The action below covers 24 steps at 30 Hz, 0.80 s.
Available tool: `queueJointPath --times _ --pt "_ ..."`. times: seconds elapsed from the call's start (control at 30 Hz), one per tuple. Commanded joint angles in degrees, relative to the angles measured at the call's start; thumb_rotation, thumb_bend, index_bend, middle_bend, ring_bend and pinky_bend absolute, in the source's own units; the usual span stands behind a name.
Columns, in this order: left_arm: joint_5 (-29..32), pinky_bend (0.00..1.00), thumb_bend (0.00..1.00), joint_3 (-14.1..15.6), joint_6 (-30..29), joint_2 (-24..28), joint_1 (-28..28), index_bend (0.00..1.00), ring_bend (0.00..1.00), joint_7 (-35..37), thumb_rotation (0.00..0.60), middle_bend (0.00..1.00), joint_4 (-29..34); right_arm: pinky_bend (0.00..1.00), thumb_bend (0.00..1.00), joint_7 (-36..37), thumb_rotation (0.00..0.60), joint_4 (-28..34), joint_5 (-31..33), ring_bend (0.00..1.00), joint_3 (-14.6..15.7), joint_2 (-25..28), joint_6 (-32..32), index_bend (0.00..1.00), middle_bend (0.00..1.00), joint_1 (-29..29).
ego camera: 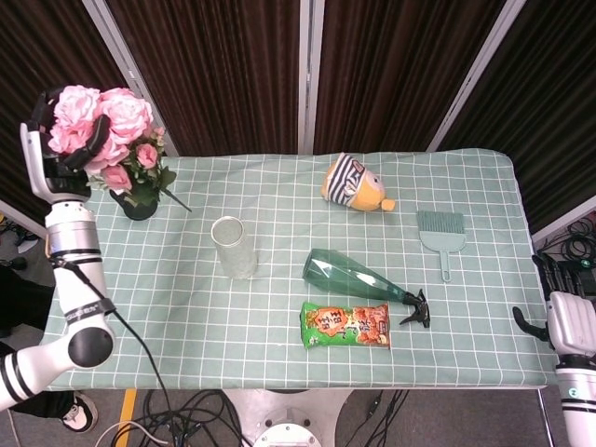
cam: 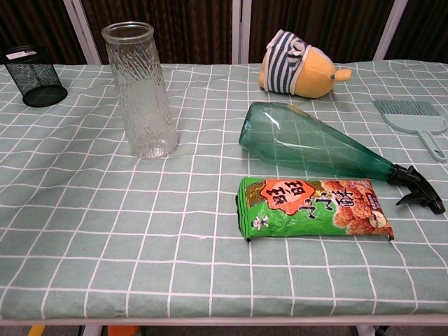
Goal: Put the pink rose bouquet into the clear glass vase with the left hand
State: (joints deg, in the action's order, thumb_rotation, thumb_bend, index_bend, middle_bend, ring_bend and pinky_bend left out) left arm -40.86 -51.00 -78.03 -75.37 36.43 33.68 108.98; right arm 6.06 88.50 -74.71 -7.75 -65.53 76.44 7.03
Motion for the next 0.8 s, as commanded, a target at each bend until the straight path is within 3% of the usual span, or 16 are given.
queueJointPath --times 0.03,0.17,0.8 --pt "0.9 0.65 0.18 -0.5 0.4 -1.2 1.3 0.44 0.46 0.2 0.6 0.41 0.3 0.0 0.23 0.0 0.6 -0.3 0.2 0.0 0.1 -0.2 -0.3 0.0 0.0 0.0" --pt "1.9 0.65 0.18 -0.3 0.9 -3.1 3.1 0.44 0.46 -0.3 0.6 0.41 0.5 0.0 0.22 0.1 0.6 -0.7 0.6 0.0 -0.1 -0.5 -0.3 0.0 0.0 0.0" --pt "-5.3 0.64 0.18 9.0 2.2 -12.7 4.9 0.43 0.45 -0.1 0.6 0.4 -7.7 0.0 0.23 2.0 0.6 -2.8 1.3 0.0 0.0 -0.7 -1.3 0.0 0.0 -0.4"
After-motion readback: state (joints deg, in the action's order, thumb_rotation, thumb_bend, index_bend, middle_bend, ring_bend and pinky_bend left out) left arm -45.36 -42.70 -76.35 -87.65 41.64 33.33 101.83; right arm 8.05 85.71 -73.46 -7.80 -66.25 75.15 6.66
